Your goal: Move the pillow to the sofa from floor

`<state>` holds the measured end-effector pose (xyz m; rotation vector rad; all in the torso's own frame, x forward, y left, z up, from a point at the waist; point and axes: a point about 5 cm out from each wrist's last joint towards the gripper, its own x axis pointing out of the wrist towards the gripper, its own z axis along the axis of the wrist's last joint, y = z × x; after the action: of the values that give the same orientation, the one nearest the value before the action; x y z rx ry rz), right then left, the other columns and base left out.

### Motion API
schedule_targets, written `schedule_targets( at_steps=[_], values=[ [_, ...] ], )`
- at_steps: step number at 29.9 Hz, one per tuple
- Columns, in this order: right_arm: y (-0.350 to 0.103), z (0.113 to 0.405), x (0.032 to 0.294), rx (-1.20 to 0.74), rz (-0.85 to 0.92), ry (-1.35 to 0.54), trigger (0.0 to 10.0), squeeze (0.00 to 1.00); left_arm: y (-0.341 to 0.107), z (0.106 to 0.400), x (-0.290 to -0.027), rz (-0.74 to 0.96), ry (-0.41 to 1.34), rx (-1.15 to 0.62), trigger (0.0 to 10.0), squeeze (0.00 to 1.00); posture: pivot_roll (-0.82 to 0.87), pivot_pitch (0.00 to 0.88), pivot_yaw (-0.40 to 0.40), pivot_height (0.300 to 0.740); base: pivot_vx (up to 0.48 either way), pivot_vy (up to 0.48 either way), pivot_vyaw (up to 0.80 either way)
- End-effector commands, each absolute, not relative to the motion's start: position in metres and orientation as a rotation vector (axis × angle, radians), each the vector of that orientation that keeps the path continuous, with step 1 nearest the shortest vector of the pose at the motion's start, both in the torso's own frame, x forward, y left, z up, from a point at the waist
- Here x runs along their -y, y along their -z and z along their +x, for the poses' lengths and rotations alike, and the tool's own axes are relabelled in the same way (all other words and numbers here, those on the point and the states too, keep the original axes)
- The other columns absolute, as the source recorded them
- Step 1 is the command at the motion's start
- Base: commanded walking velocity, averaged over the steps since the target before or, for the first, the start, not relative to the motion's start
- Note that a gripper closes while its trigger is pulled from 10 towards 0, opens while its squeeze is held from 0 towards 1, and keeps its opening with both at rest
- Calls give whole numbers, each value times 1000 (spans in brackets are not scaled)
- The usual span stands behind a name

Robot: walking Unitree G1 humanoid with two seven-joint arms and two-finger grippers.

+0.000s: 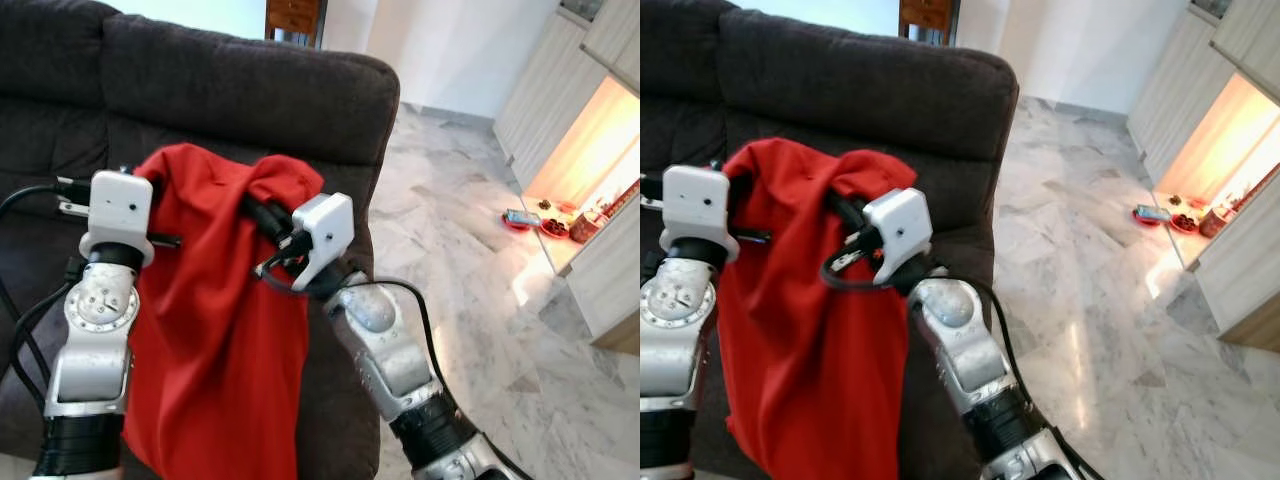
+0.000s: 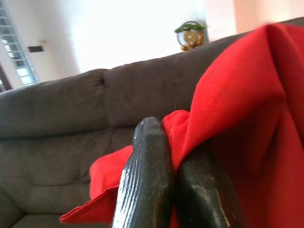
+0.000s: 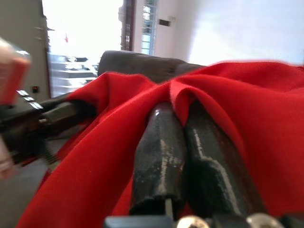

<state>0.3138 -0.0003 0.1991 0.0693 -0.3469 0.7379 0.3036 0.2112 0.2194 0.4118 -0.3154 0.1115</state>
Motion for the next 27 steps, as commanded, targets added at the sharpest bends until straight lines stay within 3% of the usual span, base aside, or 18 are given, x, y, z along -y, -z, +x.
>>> schedule_targets(
  at_steps=[1, 8, 9, 10, 16, 18, 24, 25, 26, 27],
  values=[
    [-212, 318, 1, 398, 52, -716, 10000, 0, -216, 306, -197, 393, -22, 306, 10000, 0, 165, 0, -169, 740, 0, 0, 0],
    [-206, 322, 1, 377, 46, -691, 10000, 0, -205, 306, -193, 432, 21, 239, 10000, 0, 170, 0, -169, 740, 0, 0, 0],
    [-206, 322, 0, 378, 44, -689, 10000, 0, -204, 306, -193, 432, 20, 235, 10000, 43, 170, 0, -169, 740, 0, 0, 0],
    [-204, 322, -2, 372, 40, -687, 10000, 0, -203, 306, -193, 438, 26, 227, 10000, 988, 168, 0, -168, 740, 0, 0, 0],
    [-198, 320, -4, 350, 30, -698, 10000, 0, -201, 305, -192, 437, 37, 216, 10000, 1000, 169, 0, -168, 740, 0, 0, 0],
    [-194, 322, -3, 329, 30, -694, 10000, 1000, -200, 305, -191, 438, 41, 212, 10000, 1000, 168, 0, -168, 740, 0, 0, 0],
    [-193, 324, 0, 332, 7, -676, 10000, 1000, -200, 305, -191, 438, 44, 213, 10000, 1000, 166, 0, -168, 740, 0, 0, 0],
    [-192, 325, 1, 329, -3, -665, 10000, 533, -199, 305, -191, 439, 45, 212, 10000, 1000, 165, 0, -166, 740, 0, 0, 0],
    [-191, 325, 1, 325, -10, -659, 10000, 0, -199, 305, -190, 440, 46, 211, 10000, 1000, 165, 0, -167, 740, 0, 0, 0],
    [-190, 326, 2, 319, -17, -652, 10000, 0, -198, 305, -190, 440, 46, 211, 10000, 1000, 165, 0, -168, 740, 0, 0, 0]
  ],
)
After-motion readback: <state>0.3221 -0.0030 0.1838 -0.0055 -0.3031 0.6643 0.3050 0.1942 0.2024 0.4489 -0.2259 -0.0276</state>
